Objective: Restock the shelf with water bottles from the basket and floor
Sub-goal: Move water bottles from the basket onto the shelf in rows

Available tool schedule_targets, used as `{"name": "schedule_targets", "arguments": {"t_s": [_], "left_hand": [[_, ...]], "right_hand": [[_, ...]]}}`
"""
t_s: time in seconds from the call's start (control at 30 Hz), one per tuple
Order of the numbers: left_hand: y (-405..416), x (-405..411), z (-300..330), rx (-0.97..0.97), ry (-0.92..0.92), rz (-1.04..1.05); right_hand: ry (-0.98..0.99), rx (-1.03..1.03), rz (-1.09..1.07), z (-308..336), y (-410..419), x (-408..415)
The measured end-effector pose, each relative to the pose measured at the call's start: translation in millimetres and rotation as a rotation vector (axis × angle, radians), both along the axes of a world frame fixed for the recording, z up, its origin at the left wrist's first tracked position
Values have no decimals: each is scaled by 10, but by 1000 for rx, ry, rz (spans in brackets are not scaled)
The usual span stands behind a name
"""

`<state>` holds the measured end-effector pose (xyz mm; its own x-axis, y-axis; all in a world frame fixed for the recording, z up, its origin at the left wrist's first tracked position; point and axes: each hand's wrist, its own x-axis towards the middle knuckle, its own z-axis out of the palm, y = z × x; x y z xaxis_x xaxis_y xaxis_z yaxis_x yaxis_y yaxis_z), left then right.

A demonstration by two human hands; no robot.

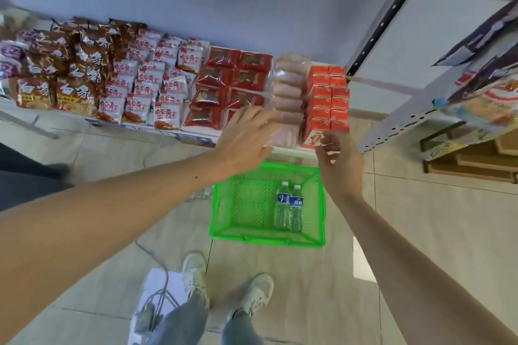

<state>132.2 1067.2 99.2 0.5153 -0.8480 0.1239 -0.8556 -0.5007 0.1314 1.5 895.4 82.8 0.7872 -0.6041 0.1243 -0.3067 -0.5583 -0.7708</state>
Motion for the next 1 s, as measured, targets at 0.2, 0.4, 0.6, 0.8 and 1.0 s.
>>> {"name": "schedule_targets", "arguments": {"t_s": [0.2,0.4,0.6,0.8,1.0], "left_hand": [[138,-14,-1542,176,142,79],[56,83,-3130,256,185,67],[-278,180,-4327,212,79,10],[-356,126,-5116,275,53,27],[-307,134,-5294,289,-69,-1]], "right_hand": [[274,100,-99,-1683,107,-139],[631,204,-123,-3524,132,-382],[955,215,69,-4938,184,-558],[995,312,24,-5702,359,-472],[911,220,-165,-5854,435,-371]]}}
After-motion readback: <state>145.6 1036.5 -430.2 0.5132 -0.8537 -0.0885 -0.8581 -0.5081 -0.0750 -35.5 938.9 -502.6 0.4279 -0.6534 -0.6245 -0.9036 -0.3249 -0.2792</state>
